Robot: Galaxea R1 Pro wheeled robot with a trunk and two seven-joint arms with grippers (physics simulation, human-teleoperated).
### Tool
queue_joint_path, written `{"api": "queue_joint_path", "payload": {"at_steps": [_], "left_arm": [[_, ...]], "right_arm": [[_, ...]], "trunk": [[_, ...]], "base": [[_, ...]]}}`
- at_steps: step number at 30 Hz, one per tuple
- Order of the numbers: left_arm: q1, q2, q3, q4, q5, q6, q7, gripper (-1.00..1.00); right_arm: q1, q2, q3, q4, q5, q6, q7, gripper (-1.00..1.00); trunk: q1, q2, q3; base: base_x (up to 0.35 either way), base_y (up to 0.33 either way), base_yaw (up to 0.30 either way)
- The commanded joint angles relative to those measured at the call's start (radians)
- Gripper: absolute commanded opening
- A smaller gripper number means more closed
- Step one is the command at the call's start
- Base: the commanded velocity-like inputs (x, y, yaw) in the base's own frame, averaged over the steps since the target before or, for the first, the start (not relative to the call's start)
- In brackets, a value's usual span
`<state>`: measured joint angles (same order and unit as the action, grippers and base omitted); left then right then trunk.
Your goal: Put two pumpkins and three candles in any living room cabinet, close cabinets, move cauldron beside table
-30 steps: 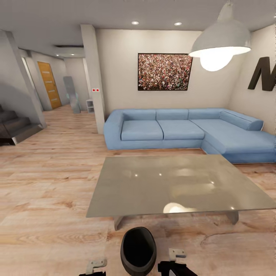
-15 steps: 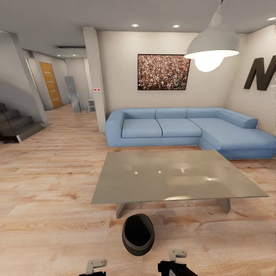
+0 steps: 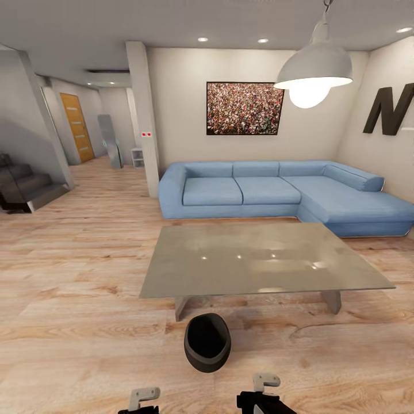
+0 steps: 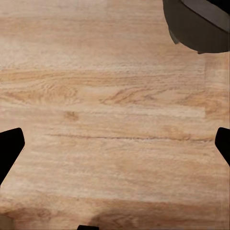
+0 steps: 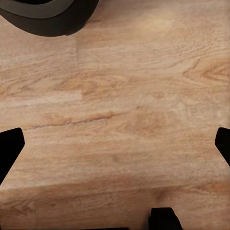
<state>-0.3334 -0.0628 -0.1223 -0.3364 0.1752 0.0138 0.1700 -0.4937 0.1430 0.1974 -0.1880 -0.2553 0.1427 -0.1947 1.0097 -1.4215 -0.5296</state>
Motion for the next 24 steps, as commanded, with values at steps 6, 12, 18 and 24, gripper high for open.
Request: {"api": "queue_joint_path", "payload": {"at_steps": [6,12,18,24], "left_arm": [[0.002,0.001,-0.011,-0.001,0.01,-0.066,0.007,1.0],[0.004,0.001,-0.011,0.0,0.01,-0.079,0.006,1.0],[0.004,0.001,-0.011,0.001,0.011,-0.08,0.006,1.0],[0.004,0.002,-0.011,0.001,0.011,-0.08,0.006,1.0]], "right_arm": [[0.0,0.0,0.009,-0.002,-0.008,0.006,-0.006,1.0],[0.0,0.0,0.01,-0.002,-0.007,0.006,-0.006,1.0],[0.0,0.0,0.01,-0.002,-0.007,0.006,-0.006,1.0],[0.0,0.001,0.01,-0.002,-0.007,0.006,-0.006,1.0]], "trunk": [[0.0,-0.001,-0.001],[0.0,-0.001,-0.001],[0.0,-0.001,-0.001],[0.0,-0.001,-0.001]], "base": [[-0.004,0.0,0.0],[0.0,0.0,0.0],[0.001,0.0,0.0],[0.14,0.0,0.061]]}}
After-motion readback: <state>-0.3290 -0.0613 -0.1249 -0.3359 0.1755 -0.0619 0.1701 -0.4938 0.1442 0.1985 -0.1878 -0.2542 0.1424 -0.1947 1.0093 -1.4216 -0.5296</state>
